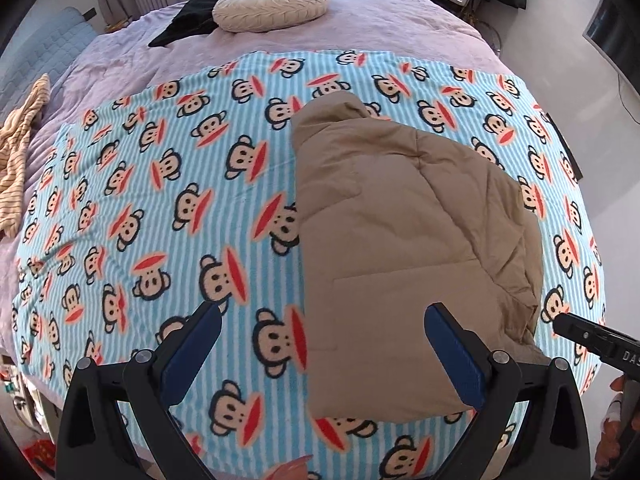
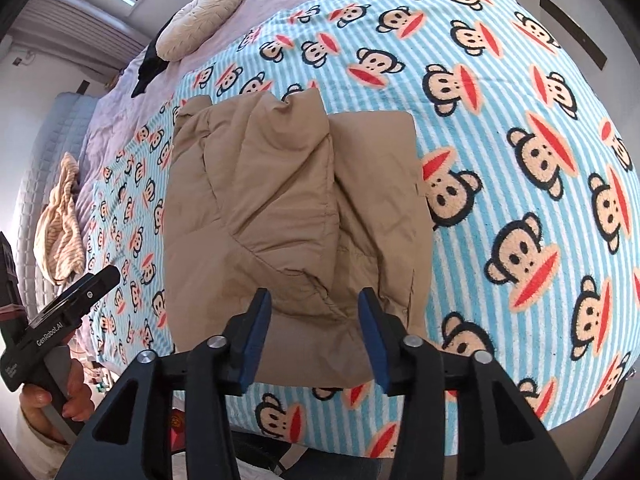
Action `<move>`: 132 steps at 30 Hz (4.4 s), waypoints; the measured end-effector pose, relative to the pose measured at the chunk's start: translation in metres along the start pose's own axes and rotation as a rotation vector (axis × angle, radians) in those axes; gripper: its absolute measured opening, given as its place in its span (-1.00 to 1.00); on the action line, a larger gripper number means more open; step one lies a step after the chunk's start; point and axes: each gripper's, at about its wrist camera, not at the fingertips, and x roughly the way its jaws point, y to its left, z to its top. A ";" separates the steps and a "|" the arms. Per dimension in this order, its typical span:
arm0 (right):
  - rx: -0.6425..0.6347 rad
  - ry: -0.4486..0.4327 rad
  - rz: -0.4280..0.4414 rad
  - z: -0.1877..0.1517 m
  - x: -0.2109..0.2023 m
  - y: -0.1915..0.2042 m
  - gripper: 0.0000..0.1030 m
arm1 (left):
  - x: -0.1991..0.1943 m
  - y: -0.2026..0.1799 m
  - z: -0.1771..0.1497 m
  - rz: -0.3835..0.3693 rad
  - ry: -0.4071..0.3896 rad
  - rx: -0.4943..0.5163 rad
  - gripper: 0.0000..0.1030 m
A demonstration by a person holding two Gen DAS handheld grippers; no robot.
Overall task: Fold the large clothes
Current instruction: 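Release the folded jacket and pull both tools back, then move both open tools to the edge of the folded beige jacket, then grasp the jacket edge with both tools and lift it up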
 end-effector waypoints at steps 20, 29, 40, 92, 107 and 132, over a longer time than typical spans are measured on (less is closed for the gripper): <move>-0.036 -0.134 -0.170 -0.030 -0.003 0.051 0.67 | 0.008 0.051 -0.040 0.018 0.018 0.001 0.97; -0.002 -0.155 -0.172 -0.059 0.000 0.065 0.67 | -0.004 0.075 -0.055 0.008 -0.003 0.001 0.97; -0.005 -0.116 -0.165 -0.071 -0.007 0.076 0.67 | -0.005 0.075 -0.059 -0.030 0.021 0.030 0.97; 0.157 0.096 0.053 0.033 0.049 -0.074 0.67 | 0.101 0.029 0.011 -0.316 0.235 -0.069 0.97; 0.357 0.140 0.383 0.065 0.118 -0.129 0.67 | 0.181 0.049 0.040 -0.704 0.286 -0.254 0.97; 0.173 0.241 0.454 0.098 0.147 -0.064 0.25 | 0.190 0.002 0.059 -0.662 0.301 -0.204 0.46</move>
